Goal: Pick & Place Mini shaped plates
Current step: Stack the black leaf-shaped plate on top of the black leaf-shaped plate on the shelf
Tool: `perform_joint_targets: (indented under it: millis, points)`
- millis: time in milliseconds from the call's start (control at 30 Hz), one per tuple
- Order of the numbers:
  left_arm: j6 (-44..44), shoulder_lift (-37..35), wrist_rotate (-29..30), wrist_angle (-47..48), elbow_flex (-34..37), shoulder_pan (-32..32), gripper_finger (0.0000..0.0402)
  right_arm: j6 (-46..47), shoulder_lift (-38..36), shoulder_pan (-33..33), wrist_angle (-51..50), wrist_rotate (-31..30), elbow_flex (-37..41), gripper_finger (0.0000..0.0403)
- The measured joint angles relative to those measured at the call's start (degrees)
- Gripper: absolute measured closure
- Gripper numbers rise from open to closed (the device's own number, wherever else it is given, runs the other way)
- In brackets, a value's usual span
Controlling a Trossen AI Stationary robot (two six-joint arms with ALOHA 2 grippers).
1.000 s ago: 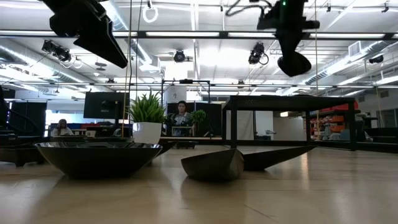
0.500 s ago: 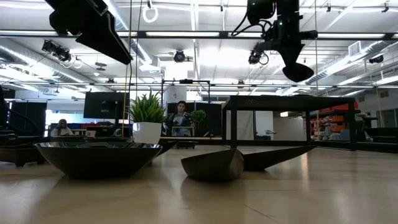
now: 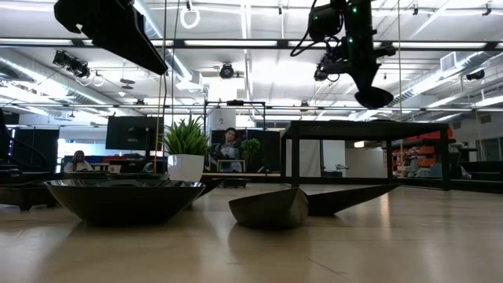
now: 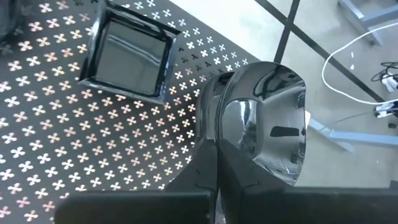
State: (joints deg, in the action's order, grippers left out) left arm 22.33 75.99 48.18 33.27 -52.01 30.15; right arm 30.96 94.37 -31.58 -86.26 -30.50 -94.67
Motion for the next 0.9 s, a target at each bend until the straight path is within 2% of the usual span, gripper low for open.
perform_joint_targets:
  millis: [200,400,633,900]
  points:
    - [1.1,0.0,0.0,-0.2,0.0,1.1,0.0225,-2.7,0.0,-0.1,0.6,1.0,4.8,0.0397]
    - [1.4,0.0,0.2,-0.3,0.0,1.6,0.0225,-5.1,-0.1,-0.2,3.2,-2.1,10.9,0.0397]
    - [1.3,0.0,0.8,-0.7,0.0,1.5,0.0225,-8.1,-0.1,-0.2,8.4,-2.0,11.9,0.0392]
    - [1.1,0.0,0.9,-1.8,0.0,1.5,0.0225,-9.2,-0.1,-0.3,8.8,-1.5,11.9,0.039]
